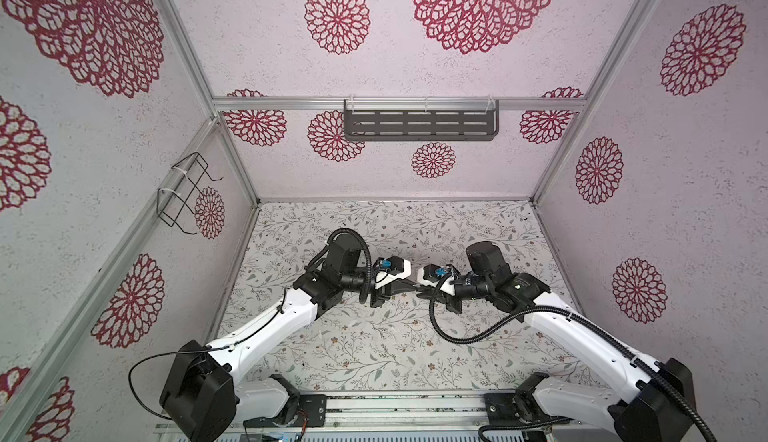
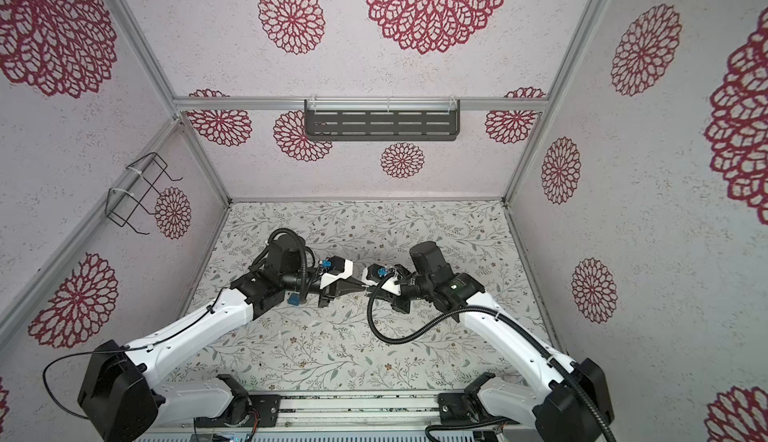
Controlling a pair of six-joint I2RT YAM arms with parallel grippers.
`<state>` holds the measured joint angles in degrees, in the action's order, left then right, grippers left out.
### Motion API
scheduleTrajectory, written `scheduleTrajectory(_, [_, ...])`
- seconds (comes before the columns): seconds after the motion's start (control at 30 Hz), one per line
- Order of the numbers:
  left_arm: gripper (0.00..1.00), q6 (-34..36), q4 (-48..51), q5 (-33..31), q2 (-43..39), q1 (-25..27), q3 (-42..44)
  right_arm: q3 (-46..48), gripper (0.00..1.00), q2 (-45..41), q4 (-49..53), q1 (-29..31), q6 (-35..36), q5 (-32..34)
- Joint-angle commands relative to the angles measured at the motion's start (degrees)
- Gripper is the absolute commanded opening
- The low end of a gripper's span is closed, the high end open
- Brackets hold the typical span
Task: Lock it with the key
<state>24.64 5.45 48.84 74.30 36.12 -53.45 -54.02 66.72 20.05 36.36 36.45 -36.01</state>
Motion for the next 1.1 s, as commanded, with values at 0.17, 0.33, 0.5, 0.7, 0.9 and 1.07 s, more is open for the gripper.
scheduleTrajectory(0.17, [0.0,0.41,1.09,3.88,3.16,1.07,-0.87,-2.58,0.0,1.04,-11.68,0.61,-0.8,-3.8])
scheduleTrajectory(0.33, [0.0,0.27,0.75,4.89,4.48,0.45,-1.08,-2.85,0.0,0.88,-13.58,0.13,-2.05,-4.95])
scheduleTrajectory(0.5, [0.0,-1.64,-1.29,6.88,5.7,-0.07,-1.28,-2.32,0.0,0.35,-16.19,-0.83,-3.42,-6.52])
scheduleTrajectory(0.7, [0.0,-1.96,-0.23,9.62,7.79,-0.24,-2.72,-2.8,0.0,0.26,-18.2,-1.8,-4.19,-8.17])
scheduleTrajectory(0.9, [0.0,-1.0,1.46,11.14,10.37,-0.21,-4.35,-4.14,0.0,0.96,-18.65,-1.85,-3.81,-9.16])
scheduleTrajectory(1.07, [0.0,1.11,5.24,12.15,12.0,0.17,-6.88,-5.19,0.0,1.47,-17.43,-1.9,-2.56,-8.99])
